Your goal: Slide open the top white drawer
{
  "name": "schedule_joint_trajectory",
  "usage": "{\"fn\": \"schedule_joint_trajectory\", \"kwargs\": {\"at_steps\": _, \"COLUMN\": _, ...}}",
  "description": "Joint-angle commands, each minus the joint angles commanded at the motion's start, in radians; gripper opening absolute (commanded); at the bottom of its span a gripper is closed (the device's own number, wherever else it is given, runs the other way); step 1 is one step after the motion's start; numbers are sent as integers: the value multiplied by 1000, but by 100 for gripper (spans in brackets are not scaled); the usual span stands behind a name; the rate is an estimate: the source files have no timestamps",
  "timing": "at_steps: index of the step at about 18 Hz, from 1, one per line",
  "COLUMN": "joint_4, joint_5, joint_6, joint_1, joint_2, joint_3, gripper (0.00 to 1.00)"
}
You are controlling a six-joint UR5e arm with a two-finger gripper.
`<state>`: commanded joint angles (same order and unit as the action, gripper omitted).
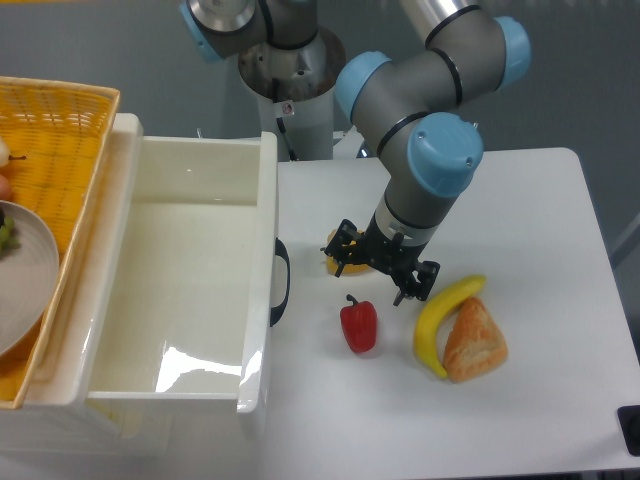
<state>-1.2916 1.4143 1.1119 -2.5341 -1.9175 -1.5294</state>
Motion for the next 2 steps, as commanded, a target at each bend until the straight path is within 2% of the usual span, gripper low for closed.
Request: {"fn": "schedule_joint_trajectory", "kwargs": {"at_steps": 2, "joint_4": -3, "joint_5": 0, "joint_6": 9, "joint_1": -9, "joint_2": 5, "joint_3": 0, "gripper": 100}}
